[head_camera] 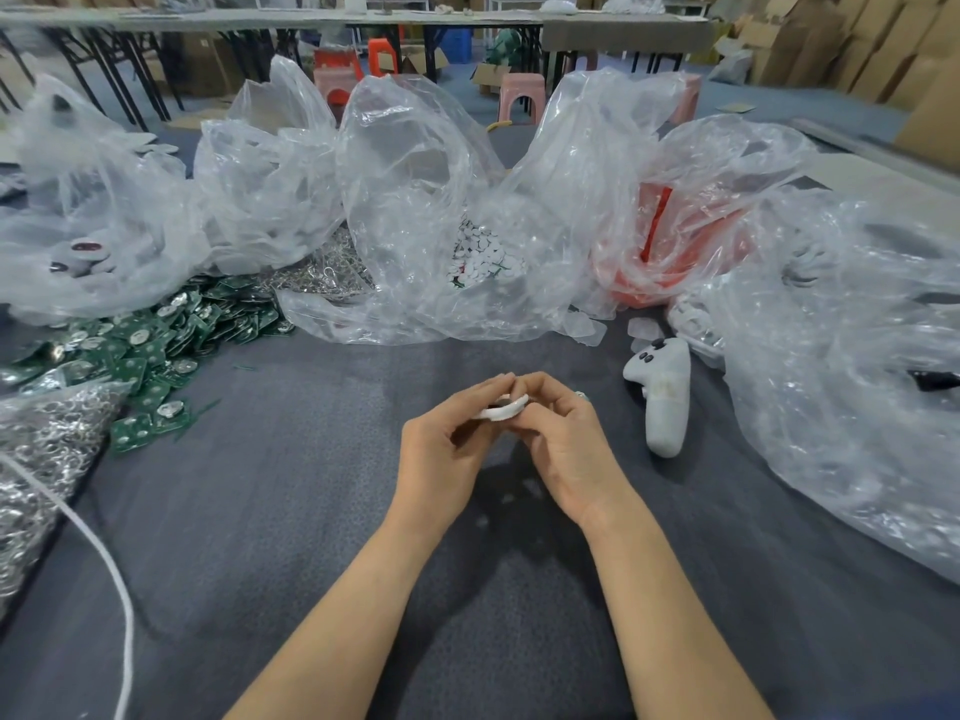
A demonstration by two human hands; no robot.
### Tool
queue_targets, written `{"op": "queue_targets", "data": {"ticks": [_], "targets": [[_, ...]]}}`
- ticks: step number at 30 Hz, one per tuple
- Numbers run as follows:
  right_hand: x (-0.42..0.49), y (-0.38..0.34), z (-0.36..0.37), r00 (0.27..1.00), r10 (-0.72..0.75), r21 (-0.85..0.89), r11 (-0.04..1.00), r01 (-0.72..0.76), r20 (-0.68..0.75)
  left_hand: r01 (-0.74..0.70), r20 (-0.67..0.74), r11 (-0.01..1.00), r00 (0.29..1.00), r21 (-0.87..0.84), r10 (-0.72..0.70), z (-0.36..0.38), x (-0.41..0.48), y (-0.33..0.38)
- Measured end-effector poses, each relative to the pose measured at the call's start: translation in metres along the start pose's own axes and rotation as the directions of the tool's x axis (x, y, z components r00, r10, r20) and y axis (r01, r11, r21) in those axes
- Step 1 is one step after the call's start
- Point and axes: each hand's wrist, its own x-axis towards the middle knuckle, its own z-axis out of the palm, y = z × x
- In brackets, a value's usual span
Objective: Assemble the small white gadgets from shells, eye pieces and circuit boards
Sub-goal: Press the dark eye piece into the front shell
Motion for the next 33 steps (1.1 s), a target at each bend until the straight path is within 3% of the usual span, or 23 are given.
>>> {"op": "queue_targets", "data": {"ticks": [6, 10, 14, 18, 22, 24, 26, 28, 33], "targets": [[0.002, -0.001, -0.002, 0.998, 0.044, 0.107, 0.993, -0.038, -0.054, -0.158, -0.065, 0.948, 0.981, 0.277, 0.183, -0.004, 0.002, -0.003], [0.000, 0.001, -0.004, 0.995, 0.056, 0.031, 0.998, -0.054, -0.084, -0.229, -0.020, 0.893, 0.966, 0.387, 0.257, -0.002, 0.000, -0.001], [-0.002, 0.000, -0.005, 0.990, 0.063, 0.013, 0.998, -0.062, -0.123, -0.257, -0.023, 0.869, 0.956, 0.422, 0.294, -0.001, 0.001, 0.001], [-0.003, -0.002, -0.002, 0.992, 0.103, 0.068, 0.993, -0.098, -0.075, -0.267, -0.007, 0.874, 0.955, 0.406, 0.296, -0.001, 0.003, 0.001], [-0.002, -0.002, -0.003, 0.988, 0.109, 0.061, 0.993, -0.103, -0.109, -0.186, 0.010, 0.942, 0.982, 0.279, 0.191, -0.001, 0.001, 0.006], [-0.002, -0.002, -0.004, 0.984, 0.097, 0.017, 0.995, -0.096, -0.148, -0.014, -0.011, 0.997, 1.000, 0.076, 0.015, -0.003, 0.001, 0.009], [-0.001, -0.002, -0.005, 0.985, 0.077, -0.028, 0.996, -0.082, -0.151, 0.161, -0.006, 0.982, 0.987, -0.101, -0.162, -0.005, 0.003, 0.008], [-0.002, -0.001, -0.004, 0.990, 0.056, -0.058, 0.996, -0.064, -0.132, 0.254, 0.002, 0.961, 0.967, -0.113, -0.256, -0.006, 0.005, 0.007], [-0.002, 0.000, -0.005, 0.993, 0.039, -0.102, 0.993, -0.050, -0.109, 0.237, 0.031, 0.970, 0.971, -0.051, -0.236, -0.004, 0.005, 0.006]]}}
